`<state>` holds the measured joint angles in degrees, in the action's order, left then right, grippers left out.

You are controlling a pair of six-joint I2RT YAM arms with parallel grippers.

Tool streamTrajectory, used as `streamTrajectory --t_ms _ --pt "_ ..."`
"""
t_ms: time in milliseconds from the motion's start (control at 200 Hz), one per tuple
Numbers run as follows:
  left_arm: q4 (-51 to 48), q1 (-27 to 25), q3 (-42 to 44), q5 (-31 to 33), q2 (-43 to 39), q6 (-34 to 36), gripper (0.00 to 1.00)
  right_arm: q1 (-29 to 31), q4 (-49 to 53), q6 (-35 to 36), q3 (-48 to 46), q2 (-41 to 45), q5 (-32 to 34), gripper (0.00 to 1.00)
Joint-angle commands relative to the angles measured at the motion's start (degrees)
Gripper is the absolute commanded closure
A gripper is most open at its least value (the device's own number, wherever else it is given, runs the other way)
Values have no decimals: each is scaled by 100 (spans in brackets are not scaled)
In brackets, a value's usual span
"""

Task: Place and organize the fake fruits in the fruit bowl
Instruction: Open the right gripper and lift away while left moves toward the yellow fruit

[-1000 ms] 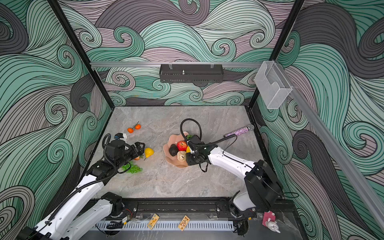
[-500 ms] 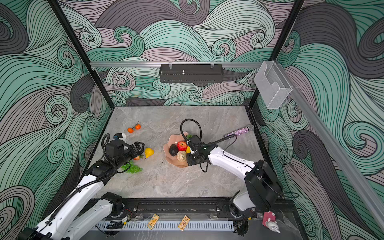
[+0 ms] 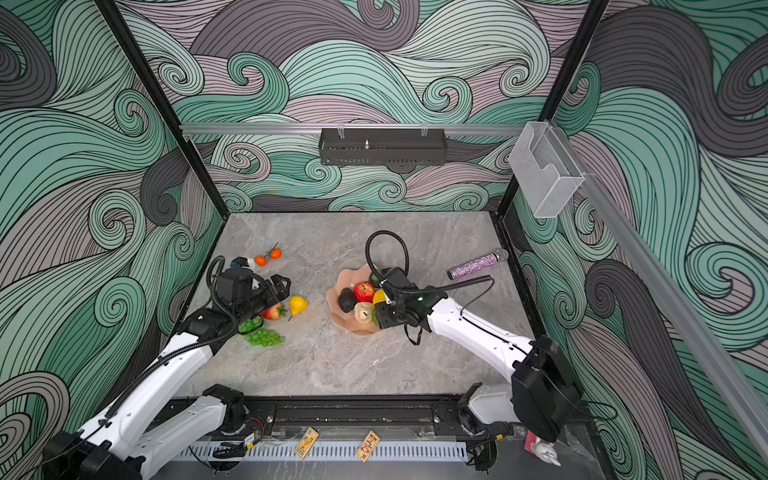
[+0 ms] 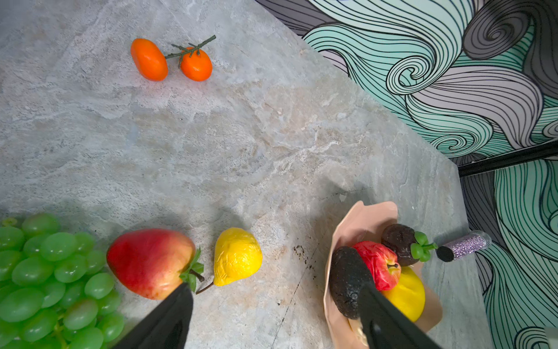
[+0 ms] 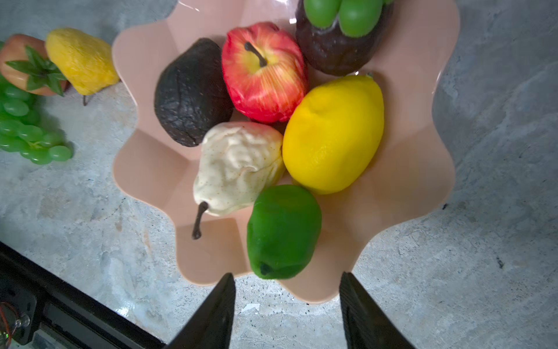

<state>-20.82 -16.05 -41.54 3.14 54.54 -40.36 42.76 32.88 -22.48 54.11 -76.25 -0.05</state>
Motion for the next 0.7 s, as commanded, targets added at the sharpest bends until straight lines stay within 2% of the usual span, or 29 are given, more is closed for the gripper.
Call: streamTrajectory --t_ms 0,170,365,560,695 --pt "-69 74 -568 48 471 -72 12 -22 120 95 37 345 -78 35" --pt "-270 187 -1359 409 1454 -5 11 -22 268 95 6 855 -101 25" --pt "-1362 366 -2472 627 2653 113 11 -31 279 202 -289 1724 43 20" --pt "-2744 350 -3439 205 3780 847 14 -31 279 157 -688 2415 130 16" --pt "-3241 325 -3663 -566 4185 1499 17 -40 266 134 -913 2676 167 15"
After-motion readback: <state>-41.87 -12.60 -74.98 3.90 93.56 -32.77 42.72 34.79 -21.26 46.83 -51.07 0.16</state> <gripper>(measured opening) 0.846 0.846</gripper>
